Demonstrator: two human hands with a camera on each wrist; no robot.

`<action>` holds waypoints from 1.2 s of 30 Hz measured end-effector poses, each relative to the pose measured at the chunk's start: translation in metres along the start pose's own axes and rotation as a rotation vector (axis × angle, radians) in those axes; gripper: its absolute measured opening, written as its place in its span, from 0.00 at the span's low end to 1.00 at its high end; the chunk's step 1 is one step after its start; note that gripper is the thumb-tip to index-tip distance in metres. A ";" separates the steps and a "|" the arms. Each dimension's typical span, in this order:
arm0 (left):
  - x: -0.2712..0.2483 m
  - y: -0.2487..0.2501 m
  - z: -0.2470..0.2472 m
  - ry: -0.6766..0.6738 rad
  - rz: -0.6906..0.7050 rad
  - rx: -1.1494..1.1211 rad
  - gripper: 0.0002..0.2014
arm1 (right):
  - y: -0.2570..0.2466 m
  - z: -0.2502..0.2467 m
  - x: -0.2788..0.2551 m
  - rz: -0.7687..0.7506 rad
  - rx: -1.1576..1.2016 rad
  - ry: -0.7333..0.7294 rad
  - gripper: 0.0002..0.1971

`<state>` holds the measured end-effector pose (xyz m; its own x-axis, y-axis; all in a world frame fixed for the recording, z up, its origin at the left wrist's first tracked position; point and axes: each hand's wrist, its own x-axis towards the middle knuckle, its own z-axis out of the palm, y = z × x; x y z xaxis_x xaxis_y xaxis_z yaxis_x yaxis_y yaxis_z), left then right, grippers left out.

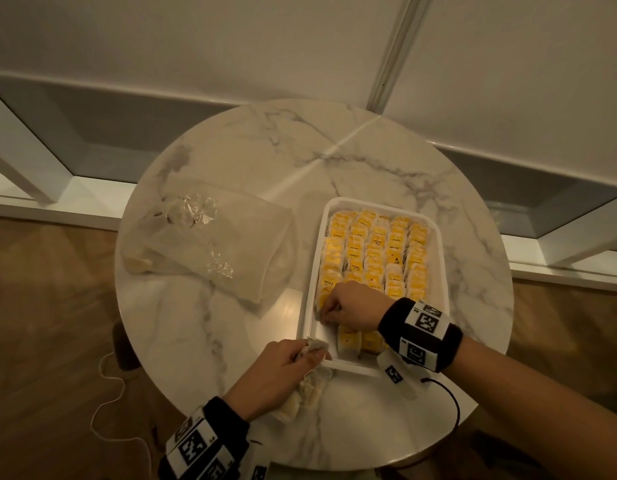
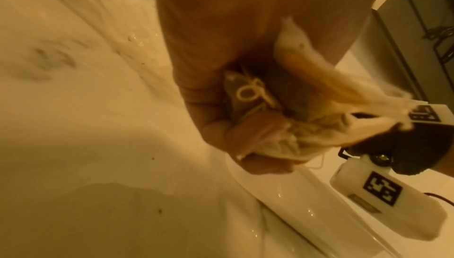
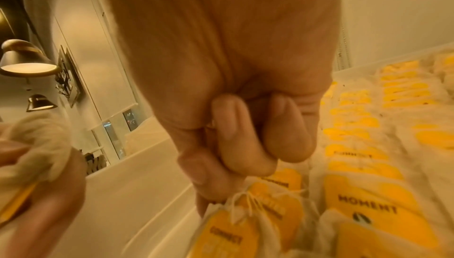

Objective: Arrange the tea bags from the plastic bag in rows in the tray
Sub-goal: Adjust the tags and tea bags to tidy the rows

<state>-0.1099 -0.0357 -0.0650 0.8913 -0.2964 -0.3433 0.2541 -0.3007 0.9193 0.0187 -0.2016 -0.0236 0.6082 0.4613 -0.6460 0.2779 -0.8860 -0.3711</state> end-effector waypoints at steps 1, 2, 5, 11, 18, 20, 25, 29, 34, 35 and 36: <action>0.000 0.000 0.000 0.001 -0.004 -0.012 0.18 | 0.000 0.001 0.001 0.001 0.008 -0.006 0.11; 0.000 0.000 0.000 0.000 -0.003 -0.025 0.21 | 0.000 0.002 0.001 0.003 0.020 -0.011 0.11; 0.001 -0.001 0.002 -0.001 0.003 -0.059 0.21 | 0.003 0.004 -0.001 0.005 0.093 -0.004 0.10; -0.003 -0.001 0.008 0.007 -0.010 -0.125 0.17 | 0.006 0.000 0.000 0.008 0.207 -0.033 0.10; -0.006 0.009 0.007 -0.025 -0.081 -0.356 0.21 | 0.010 0.001 -0.011 -0.045 0.348 -0.070 0.10; -0.008 0.013 0.007 -0.024 -0.094 -0.409 0.22 | 0.010 0.000 -0.019 -0.061 0.373 -0.081 0.10; -0.010 0.022 0.007 -0.044 -0.114 -0.410 0.23 | 0.005 -0.001 -0.042 -0.148 0.469 0.006 0.11; -0.012 0.027 0.007 -0.088 -0.130 -0.440 0.25 | -0.003 0.005 -0.059 -0.261 0.538 0.038 0.11; -0.014 0.030 0.008 -0.141 -0.171 -0.536 0.21 | -0.001 0.014 -0.060 -0.274 0.560 0.112 0.07; -0.015 0.030 0.008 -0.129 -0.171 -0.552 0.17 | 0.000 0.013 -0.060 -0.254 0.608 0.122 0.06; -0.015 0.031 0.007 -0.111 -0.168 -0.558 0.13 | 0.003 0.011 -0.060 -0.232 0.656 0.127 0.06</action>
<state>-0.1183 -0.0467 -0.0325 0.7844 -0.3884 -0.4836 0.5746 0.1617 0.8023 -0.0256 -0.2313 0.0068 0.6804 0.5904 -0.4341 -0.0708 -0.5366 -0.8409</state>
